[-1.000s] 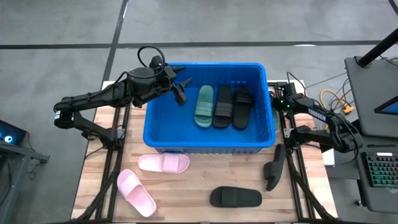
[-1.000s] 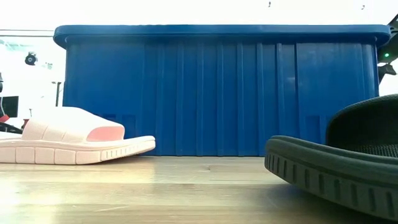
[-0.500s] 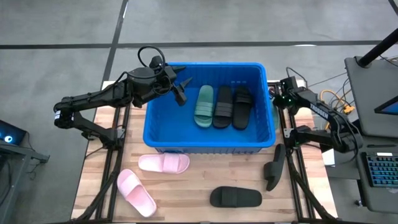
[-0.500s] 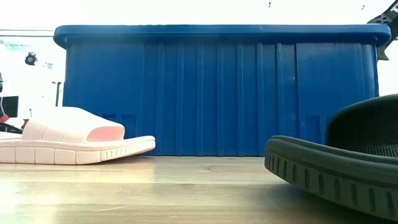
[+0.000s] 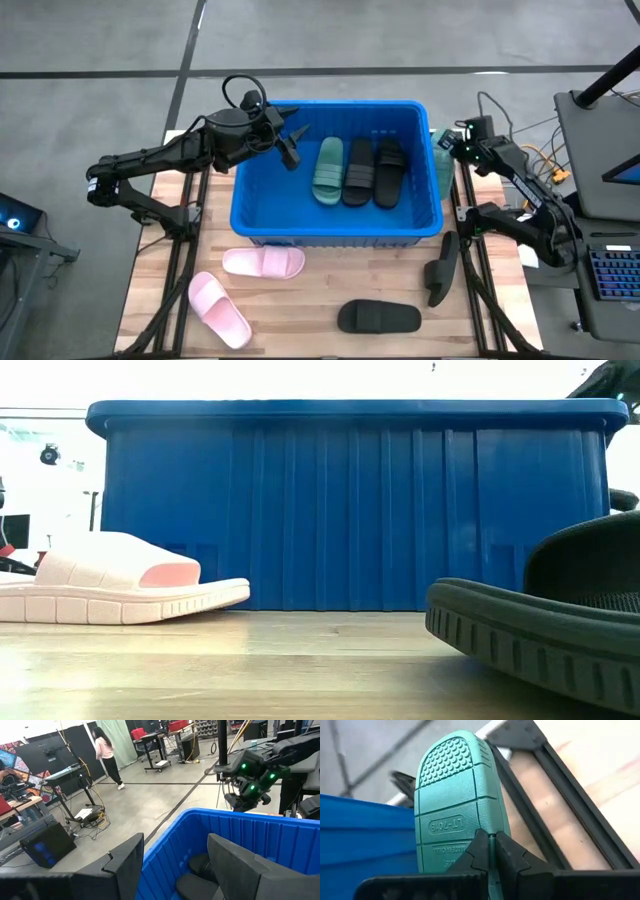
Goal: Pick and place slides into bin
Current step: Put the green slipper into the blue bin
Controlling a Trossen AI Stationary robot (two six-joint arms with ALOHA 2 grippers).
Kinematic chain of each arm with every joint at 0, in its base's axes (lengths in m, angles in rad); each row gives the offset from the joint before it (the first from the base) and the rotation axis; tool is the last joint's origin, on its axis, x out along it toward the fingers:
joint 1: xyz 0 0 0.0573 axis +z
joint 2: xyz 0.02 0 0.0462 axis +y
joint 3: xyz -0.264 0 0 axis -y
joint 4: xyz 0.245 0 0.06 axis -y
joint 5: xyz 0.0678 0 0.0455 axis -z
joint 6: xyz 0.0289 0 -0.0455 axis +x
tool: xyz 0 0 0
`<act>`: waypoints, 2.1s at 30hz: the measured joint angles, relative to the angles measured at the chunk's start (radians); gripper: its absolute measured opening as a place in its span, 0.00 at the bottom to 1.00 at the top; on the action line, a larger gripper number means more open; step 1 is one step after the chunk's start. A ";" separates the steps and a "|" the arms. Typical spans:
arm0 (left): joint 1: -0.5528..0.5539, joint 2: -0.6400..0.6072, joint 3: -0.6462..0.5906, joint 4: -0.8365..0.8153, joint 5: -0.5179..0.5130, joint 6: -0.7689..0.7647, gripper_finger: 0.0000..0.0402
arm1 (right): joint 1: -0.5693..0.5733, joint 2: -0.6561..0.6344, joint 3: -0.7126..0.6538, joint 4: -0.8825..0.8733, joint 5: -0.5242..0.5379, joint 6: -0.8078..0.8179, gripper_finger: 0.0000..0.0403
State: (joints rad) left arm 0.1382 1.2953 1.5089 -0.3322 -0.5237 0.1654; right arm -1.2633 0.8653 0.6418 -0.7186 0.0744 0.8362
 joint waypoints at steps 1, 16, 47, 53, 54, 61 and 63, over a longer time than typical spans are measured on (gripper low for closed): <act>0.000 0.000 0.000 0.000 0.000 0.000 0.51 | 0.000 -0.015 0.009 0.000 0.000 0.001 0.01; 0.000 0.000 0.000 0.001 0.000 0.000 0.51 | 0.002 -0.160 0.129 -0.028 0.158 -0.051 0.02; 0.000 -0.002 0.000 0.013 0.032 0.004 0.51 | 0.249 -0.140 0.435 0.435 0.150 -0.559 0.02; 0.000 -0.005 0.000 0.009 0.037 0.003 0.51 | 0.375 -0.090 0.472 0.483 0.214 -0.567 0.02; 0.000 -0.008 0.000 0.009 0.041 0.003 0.51 | 0.389 -0.094 0.466 0.496 0.205 -0.575 0.02; 0.000 -0.032 0.003 0.009 0.043 0.003 0.51 | 0.541 -0.102 0.467 0.510 0.180 -0.560 0.02; 0.000 -0.036 0.003 0.009 0.044 0.004 0.51 | 0.608 -0.099 0.465 0.526 0.194 -0.560 0.02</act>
State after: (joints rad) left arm 0.1379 1.2592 1.5124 -0.3231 -0.4801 0.1698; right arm -0.6553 0.7665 1.1065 -0.1931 0.2686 0.2760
